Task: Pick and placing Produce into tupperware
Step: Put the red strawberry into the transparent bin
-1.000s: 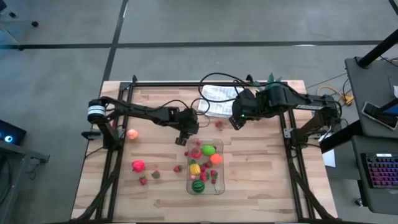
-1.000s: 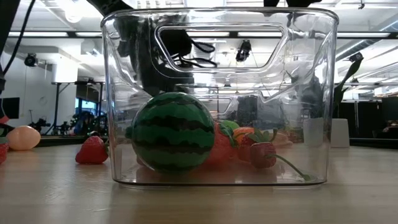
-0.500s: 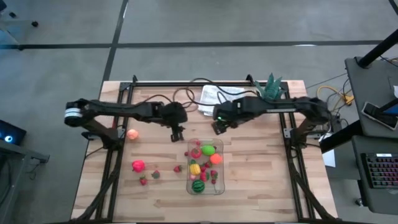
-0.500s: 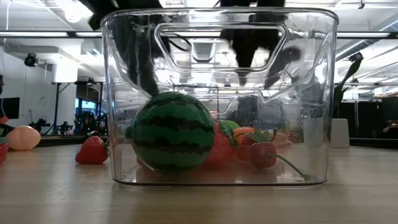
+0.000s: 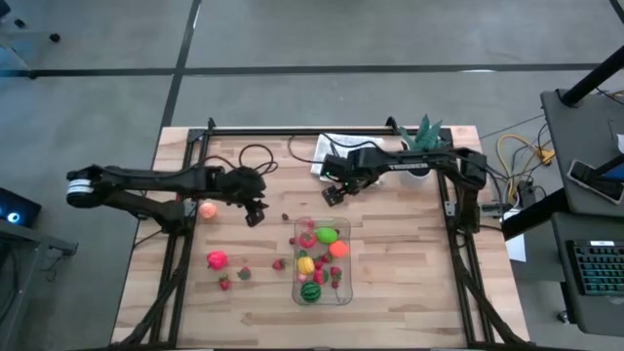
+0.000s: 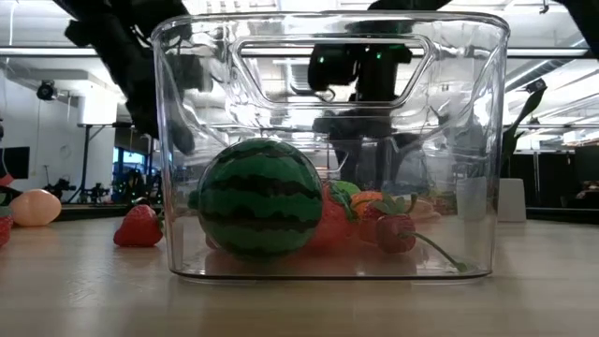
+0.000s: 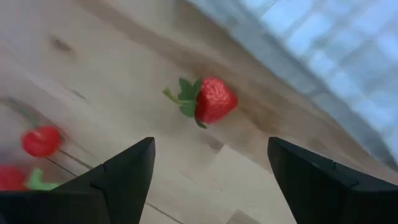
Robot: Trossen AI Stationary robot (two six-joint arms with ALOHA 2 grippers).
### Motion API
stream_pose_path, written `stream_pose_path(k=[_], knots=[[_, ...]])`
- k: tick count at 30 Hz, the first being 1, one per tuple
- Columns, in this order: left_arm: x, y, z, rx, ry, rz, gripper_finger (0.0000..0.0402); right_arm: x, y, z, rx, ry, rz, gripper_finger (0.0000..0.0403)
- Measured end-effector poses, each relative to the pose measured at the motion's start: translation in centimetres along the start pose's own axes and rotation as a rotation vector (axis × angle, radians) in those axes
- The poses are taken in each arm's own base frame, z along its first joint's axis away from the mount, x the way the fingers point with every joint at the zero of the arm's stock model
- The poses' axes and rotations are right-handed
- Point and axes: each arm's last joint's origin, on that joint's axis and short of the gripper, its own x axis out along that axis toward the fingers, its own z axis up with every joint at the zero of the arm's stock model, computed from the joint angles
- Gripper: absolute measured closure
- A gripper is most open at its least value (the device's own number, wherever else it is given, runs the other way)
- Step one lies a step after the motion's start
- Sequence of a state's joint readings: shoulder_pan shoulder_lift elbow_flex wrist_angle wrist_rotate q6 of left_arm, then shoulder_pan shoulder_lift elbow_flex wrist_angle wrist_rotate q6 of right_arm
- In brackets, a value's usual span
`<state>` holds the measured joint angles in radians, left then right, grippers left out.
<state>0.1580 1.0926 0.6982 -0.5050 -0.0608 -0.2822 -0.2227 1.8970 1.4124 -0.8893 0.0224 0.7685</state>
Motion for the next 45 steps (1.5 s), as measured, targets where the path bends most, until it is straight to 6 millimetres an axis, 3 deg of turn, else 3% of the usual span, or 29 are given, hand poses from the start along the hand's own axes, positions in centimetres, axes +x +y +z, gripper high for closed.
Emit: stream_pose_path(k=[8,13,29,45], knots=[[0.1,0.2,-1.0,-0.001,-0.011,-0.006,0.0244,3.9,0.5,0.6,-0.055,0.083,-0.021,0.0099],[0.3,0.2,-1.1,-0.001,0.002,-0.004,0.0244,5.1,1.3,1.3,-0.094,0.091,-0.017,0.0104],[0.5,0.1,-0.8,0.002,-0.019,-0.012,0.0244,5.6,1.0,2.5,-0.105,0.049,-0.054,0.0111],[1.2,-0.1,-0.8,0.021,-0.016,-0.069,0.0244,5.6,1.1,2.4,-0.12,0.059,-0.042,0.0203]])
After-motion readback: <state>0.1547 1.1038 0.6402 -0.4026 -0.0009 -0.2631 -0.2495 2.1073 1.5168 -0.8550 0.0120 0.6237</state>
